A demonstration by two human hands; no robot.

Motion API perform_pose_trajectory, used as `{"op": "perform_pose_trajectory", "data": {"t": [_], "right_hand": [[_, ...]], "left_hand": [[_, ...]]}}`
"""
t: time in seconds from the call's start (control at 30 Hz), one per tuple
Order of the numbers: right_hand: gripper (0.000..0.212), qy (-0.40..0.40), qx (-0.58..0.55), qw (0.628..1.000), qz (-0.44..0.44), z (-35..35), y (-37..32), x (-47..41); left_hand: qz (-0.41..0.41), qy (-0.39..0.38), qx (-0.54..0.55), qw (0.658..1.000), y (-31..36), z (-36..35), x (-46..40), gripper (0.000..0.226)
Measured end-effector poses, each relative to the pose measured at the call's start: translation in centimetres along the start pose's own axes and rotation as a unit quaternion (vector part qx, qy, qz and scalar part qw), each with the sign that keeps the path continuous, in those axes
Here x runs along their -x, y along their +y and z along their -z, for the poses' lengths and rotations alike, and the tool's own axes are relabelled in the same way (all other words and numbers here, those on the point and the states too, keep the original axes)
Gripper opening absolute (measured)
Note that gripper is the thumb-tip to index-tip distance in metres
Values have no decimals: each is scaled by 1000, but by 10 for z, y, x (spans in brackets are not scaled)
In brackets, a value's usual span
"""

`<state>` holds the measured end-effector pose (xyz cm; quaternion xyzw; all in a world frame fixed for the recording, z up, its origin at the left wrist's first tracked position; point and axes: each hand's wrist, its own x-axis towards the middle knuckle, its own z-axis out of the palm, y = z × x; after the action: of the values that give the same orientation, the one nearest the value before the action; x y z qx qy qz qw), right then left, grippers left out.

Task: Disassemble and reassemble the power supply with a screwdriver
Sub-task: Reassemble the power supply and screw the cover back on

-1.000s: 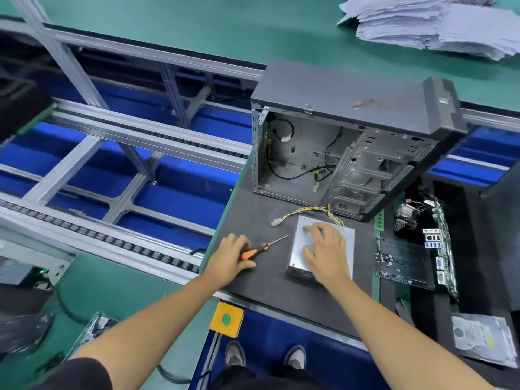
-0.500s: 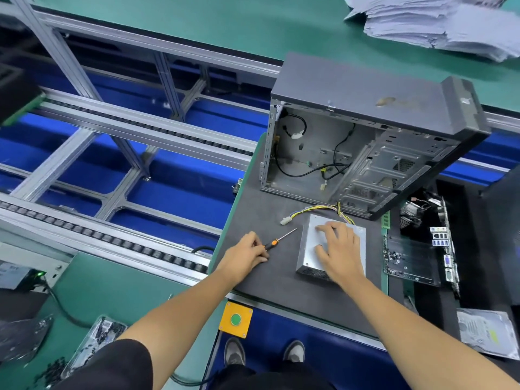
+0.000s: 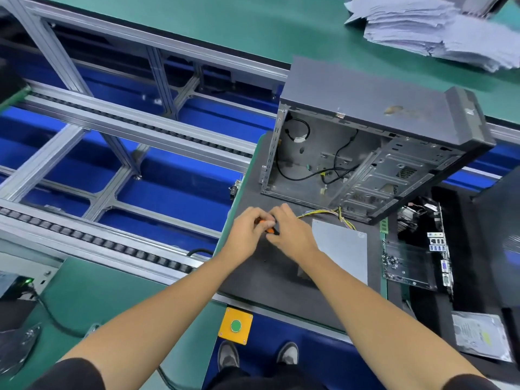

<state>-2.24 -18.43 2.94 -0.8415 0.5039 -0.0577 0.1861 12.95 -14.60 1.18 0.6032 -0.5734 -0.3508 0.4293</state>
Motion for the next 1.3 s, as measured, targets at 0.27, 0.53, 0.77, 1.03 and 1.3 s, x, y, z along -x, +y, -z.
{"op": "perform_pose_trajectory", "data": {"t": [0.27, 0.53, 0.77, 1.03, 1.3], "right_hand": [[22, 88, -84, 991, -62, 48, 22, -4], [23, 204, -422, 876, -110, 126, 62, 20], [31, 177, -422, 885, -85, 152, 90, 18], [24, 145, -436, 885, -74, 152, 108, 12], [20, 120, -418, 899, -59, 148, 120, 5]], "left_hand": [[9, 81, 136, 987, 35, 0, -20, 4], [101, -71, 150, 981, 16, -44, -17, 12], [95, -136, 142, 976, 26, -75, -29, 11], [125, -111, 187, 968, 38, -98, -40, 7], [140, -115, 219, 959, 44, -112, -48, 13]]}}
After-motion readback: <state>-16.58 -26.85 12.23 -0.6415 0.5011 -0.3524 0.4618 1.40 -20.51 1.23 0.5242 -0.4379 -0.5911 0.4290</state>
